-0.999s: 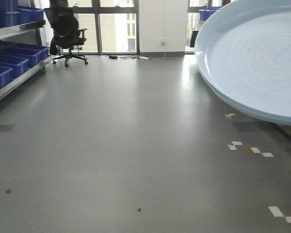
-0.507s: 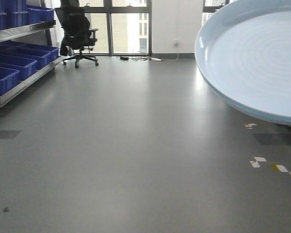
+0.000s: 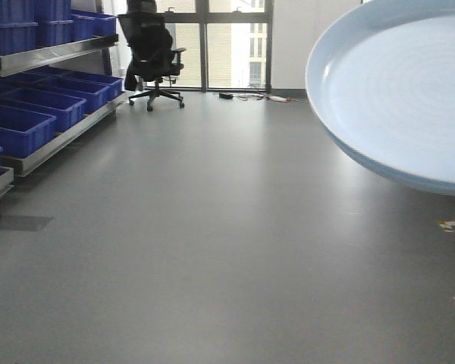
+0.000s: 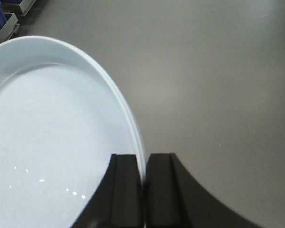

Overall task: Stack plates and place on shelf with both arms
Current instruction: 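Drive the base away from the table holding the plates, then drive the base up to the shelf of blue bins, plates raised, then lower the stacked plates into the upper blue bin with the right gripper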

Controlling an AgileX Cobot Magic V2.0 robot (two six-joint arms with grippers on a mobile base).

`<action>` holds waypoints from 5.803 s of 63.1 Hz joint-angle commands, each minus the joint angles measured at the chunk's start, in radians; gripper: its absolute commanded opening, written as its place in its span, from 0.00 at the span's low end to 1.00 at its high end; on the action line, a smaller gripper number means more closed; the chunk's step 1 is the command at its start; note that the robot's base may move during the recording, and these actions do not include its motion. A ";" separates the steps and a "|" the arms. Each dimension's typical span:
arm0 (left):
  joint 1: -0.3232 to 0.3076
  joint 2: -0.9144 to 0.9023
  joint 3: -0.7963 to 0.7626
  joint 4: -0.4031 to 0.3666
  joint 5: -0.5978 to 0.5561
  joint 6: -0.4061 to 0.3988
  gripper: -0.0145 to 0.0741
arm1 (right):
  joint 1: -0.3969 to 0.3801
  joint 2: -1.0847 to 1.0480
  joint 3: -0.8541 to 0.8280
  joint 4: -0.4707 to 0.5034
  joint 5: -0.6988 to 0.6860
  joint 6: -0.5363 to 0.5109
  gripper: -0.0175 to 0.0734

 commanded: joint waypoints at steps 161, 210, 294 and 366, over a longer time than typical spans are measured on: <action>0.002 -0.001 -0.028 0.000 -0.075 -0.009 0.26 | -0.004 -0.007 -0.034 0.008 -0.094 -0.004 0.25; 0.002 -0.001 -0.028 0.000 -0.075 -0.009 0.26 | -0.004 -0.007 -0.034 0.008 -0.095 -0.004 0.25; 0.002 -0.001 -0.028 0.000 -0.075 -0.009 0.26 | -0.004 -0.007 -0.034 0.008 -0.095 -0.004 0.25; 0.002 -0.001 -0.028 0.000 -0.075 -0.009 0.26 | -0.004 0.016 -0.085 0.009 -0.189 -0.004 0.25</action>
